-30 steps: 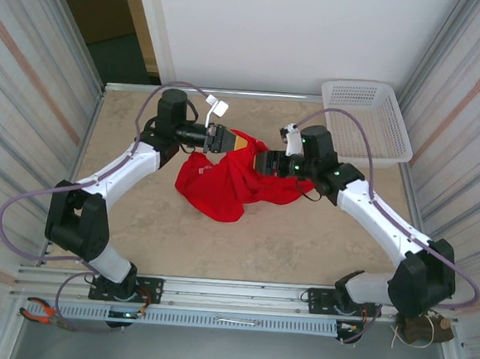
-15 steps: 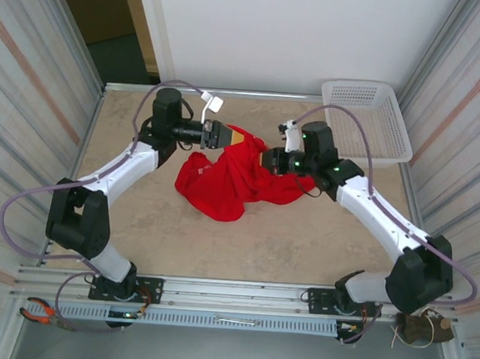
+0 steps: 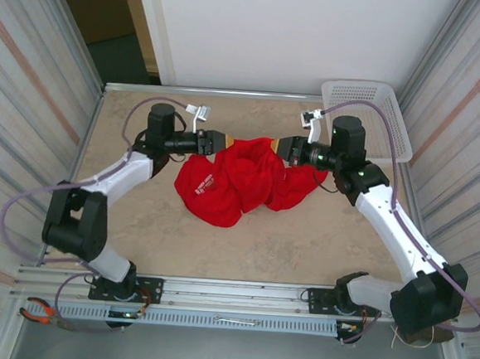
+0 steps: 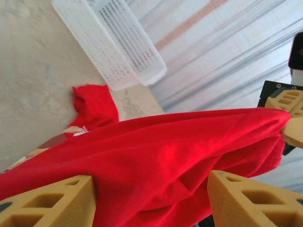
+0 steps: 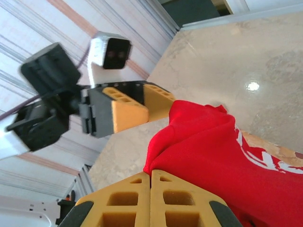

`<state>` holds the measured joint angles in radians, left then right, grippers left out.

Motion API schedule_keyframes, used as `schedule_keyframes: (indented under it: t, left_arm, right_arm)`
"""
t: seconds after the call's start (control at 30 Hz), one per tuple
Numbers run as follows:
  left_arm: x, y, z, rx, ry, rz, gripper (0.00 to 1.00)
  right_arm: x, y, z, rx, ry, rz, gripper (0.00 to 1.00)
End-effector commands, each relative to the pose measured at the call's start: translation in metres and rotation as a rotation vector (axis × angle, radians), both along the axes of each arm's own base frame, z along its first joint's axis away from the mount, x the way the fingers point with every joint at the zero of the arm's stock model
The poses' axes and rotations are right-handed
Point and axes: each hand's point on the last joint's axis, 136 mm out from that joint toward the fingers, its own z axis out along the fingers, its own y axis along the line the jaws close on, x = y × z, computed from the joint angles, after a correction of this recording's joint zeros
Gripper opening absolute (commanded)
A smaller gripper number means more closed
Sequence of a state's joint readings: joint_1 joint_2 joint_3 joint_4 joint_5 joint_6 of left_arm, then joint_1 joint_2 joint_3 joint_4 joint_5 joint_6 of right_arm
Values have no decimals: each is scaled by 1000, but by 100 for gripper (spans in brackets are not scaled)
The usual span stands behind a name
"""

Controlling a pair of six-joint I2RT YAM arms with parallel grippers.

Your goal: Fold the inside-out t-shirt

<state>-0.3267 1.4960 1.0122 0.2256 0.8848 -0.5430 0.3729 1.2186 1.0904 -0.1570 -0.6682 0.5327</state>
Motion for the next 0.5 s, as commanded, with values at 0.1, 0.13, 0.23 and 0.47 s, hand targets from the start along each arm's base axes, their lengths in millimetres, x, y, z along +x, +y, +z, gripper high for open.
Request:
schedule_keyframes:
  t: [0.1, 0.13, 0.23, 0.47]
  left_arm:
    - [-29, -14, 0, 287, -250, 158, 61]
    - [-30, -17, -1, 298, -256, 169, 61]
    - [-31, -30, -10, 331, -266, 176, 60]
    - [-12, -53, -36, 436, -207, 190, 63]
  right_arm:
    - [-1, 4, 8, 47, -2, 40, 0]
    - [-2, 4, 7, 47, 0, 41, 0]
    - [-3, 4, 8, 49, -2, 41, 0]
    - [-5, 4, 10, 64, -1, 44, 0]
